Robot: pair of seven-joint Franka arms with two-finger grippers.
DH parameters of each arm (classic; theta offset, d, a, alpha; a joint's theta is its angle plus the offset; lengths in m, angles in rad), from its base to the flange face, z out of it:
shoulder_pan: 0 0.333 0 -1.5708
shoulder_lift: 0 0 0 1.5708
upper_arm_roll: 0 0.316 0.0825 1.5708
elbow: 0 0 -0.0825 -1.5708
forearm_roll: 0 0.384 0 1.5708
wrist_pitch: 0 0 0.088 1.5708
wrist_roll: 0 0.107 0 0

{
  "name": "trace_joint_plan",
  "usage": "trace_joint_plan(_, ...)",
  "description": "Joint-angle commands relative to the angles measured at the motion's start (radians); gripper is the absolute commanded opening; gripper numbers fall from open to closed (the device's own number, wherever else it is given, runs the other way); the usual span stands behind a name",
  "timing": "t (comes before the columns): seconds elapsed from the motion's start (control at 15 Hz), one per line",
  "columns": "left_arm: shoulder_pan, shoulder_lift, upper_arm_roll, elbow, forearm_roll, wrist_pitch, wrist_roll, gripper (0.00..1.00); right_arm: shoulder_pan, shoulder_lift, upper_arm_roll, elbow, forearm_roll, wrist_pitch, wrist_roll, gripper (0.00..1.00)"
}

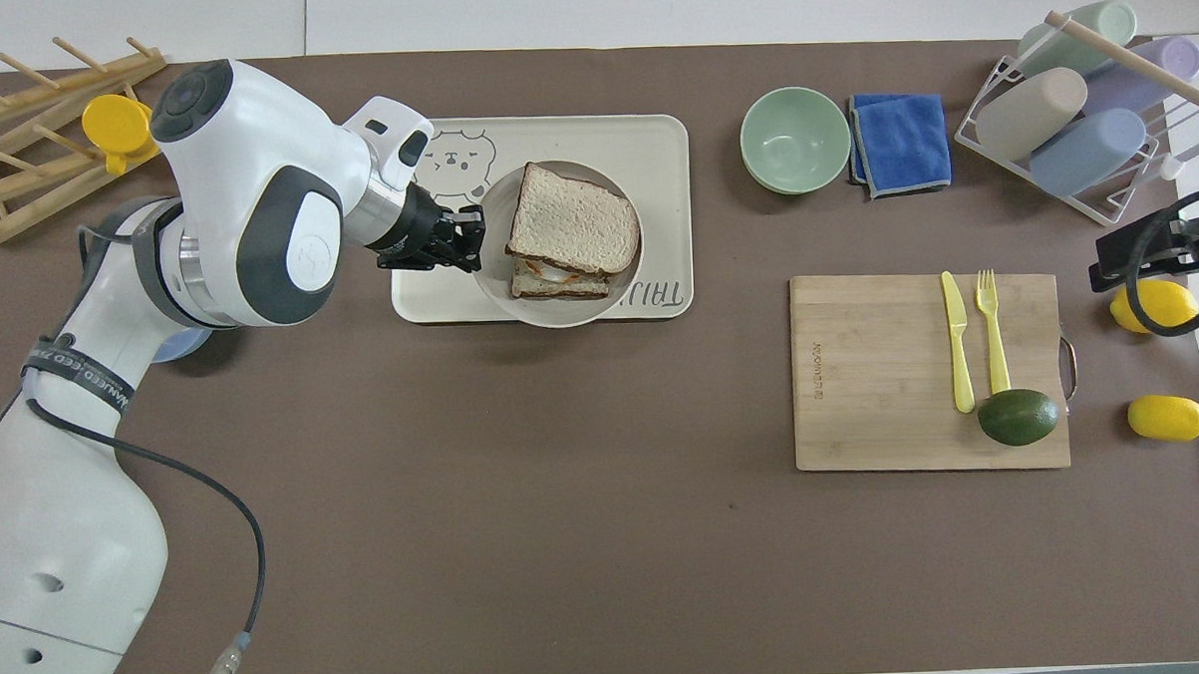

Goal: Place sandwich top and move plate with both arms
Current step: 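Slide the plate onto the bear tray with the left gripper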

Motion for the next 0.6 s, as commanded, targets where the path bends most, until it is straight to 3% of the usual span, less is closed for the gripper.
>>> trace_joint_plan(0.0,0.019,0.049,0.000,0.063,-0.018,0.031,0.015,0.00,-0.007,-0.001,0.001,0.003,0.009,0.003,-0.028,1.00)
trace_joint_plan(0.2,0.003,0.049,0.004,0.024,-0.016,0.099,0.015,0.00,-0.007,-0.001,0.001,0.003,0.009,0.004,-0.028,1.00)
trace_joint_plan(0.53,0.000,0.043,0.004,-0.010,-0.007,0.108,0.016,0.00,-0.007,-0.003,0.001,0.003,0.009,0.004,-0.028,1.00)
